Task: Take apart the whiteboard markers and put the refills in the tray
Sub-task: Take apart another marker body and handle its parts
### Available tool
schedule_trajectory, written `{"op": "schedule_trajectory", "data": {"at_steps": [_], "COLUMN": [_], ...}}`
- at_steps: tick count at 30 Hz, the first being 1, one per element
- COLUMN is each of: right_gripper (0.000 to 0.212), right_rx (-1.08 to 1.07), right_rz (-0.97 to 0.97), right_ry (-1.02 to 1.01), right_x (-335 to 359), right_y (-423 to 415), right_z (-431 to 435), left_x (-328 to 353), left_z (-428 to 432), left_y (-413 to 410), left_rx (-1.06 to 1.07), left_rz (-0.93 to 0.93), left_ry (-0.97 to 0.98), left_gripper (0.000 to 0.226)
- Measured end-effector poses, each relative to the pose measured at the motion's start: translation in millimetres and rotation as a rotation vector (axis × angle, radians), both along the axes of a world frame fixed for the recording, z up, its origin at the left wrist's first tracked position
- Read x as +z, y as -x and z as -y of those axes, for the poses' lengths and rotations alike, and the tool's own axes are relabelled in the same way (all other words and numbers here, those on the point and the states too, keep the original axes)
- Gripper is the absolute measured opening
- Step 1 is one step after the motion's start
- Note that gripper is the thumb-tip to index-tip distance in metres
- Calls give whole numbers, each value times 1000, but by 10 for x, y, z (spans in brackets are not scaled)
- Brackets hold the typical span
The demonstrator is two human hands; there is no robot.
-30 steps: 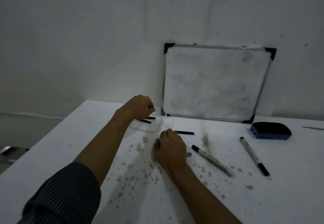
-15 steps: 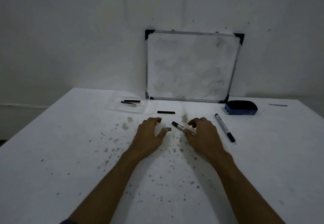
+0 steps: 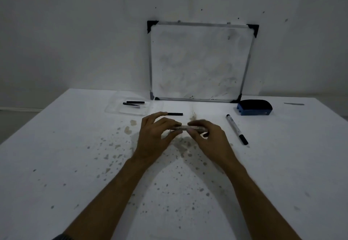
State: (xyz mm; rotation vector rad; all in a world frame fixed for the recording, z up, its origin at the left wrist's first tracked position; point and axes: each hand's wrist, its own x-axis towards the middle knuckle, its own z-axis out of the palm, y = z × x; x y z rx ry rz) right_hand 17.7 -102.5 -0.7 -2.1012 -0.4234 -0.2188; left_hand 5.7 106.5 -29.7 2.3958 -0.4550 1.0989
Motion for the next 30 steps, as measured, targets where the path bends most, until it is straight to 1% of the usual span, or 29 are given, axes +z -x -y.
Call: {"op": "schedule_trajectory", "data": {"at_steps": [3, 4, 6, 9, 10, 12, 14, 17, 19, 21, 26, 28, 30], "right_gripper": [23, 21, 20, 20, 21, 25, 31, 30, 28, 29, 42, 38, 28], "right_rx": [-32, -43, -48, 19, 41, 52, 32, -32, -45, -56, -98, -140, -173], "right_rz": [-104, -124, -129, -143, -149, -148, -136, -112, -158, -200, -66, -36, -8], "right_ry": [-239, -290, -302, -270, -272, -297, -300, -153, -71, -34, 162, 235, 264], "right_x": [23, 25, 15, -13, -20, -35, -45, -64, -86, -91, -172, -239, -273], "right_y": [16, 28, 51, 100, 123, 145, 142, 23, -134, -333, -857, -958, -969], "right_z": [-5, -12, -37, -118, -161, -232, -293, -313, -309, -344, -553, -622, -654], "left_x": [-17, -22, -9, 74, 98, 118, 102, 59, 32, 24, -46, -48, -29], "left_z": [-43, -65, -96, -68, -56, -59, -135, -310, -387, -418, -463, -467, -454], "left_y": [6, 11, 29, 92, 124, 163, 180, 154, 94, 14, -40, -45, -51], "left_rx": [3, 3, -12, -35, -46, -75, -54, 44, 104, 143, 114, 96, 97], "left_rz": [-71, -99, -119, -140, -153, -193, -229, -264, -330, -399, -455, -463, -467], "left_ry": [81, 95, 66, -13, 8, 104, 165, 268, 402, 500, 519, 527, 525], "left_gripper": [28, 29, 35, 53, 52, 42, 39, 38, 34, 38, 35, 36, 37]}}
